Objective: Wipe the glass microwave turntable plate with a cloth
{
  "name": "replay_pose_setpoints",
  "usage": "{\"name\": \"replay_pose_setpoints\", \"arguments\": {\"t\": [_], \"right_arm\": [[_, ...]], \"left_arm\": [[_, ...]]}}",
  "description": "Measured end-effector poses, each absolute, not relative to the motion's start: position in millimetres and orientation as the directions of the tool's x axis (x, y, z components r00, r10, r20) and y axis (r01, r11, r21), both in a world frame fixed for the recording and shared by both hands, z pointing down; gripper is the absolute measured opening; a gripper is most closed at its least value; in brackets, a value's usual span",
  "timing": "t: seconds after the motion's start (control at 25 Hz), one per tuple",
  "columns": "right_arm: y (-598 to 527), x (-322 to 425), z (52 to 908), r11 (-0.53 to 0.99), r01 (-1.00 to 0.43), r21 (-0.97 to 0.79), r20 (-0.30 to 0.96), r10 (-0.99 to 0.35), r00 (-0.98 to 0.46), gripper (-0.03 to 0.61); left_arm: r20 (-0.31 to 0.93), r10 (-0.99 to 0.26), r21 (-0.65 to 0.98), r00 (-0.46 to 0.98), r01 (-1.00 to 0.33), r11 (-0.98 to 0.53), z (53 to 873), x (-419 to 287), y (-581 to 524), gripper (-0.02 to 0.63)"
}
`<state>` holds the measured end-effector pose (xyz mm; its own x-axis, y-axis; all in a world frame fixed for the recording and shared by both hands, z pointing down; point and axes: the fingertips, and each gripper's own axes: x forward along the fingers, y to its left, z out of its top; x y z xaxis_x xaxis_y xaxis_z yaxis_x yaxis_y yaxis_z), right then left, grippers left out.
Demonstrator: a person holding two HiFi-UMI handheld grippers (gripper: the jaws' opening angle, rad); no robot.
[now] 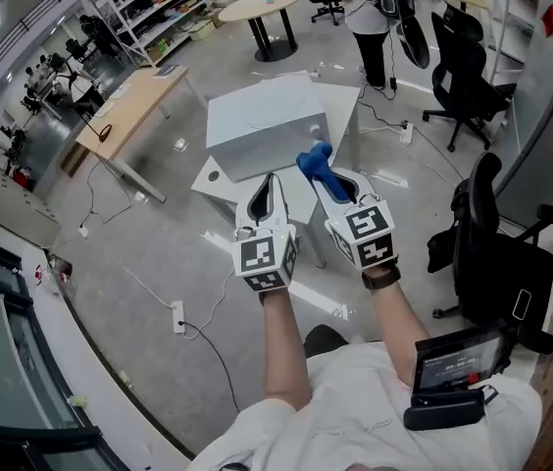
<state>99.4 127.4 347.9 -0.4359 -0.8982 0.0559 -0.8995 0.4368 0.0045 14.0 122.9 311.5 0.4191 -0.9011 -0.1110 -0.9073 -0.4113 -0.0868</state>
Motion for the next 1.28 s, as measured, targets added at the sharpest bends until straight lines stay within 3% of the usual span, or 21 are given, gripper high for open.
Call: {"name": "replay_pose_setpoints", "arguments": {"t": [0.92, 1.28], "right_arm": [[-99.0, 81.2, 370.2, 0.392, -0.918, 0.057, 0.061, -0.919, -0.388, 0.064], [-210.7, 51.0, 363.3, 0.371, -0.927, 0.057, 0.111, -0.925, -0.363, 0.064]], "left_arm": [[-0.130, -0.861, -0.054, 0.491, -0.871, -0.489, 336.6, 11.9, -120.8, 0.003], [-0.088, -0.864, -0.027, 0.496, -0.868, -0.496, 329.9, -28.0, -234.1, 0.003]]}}
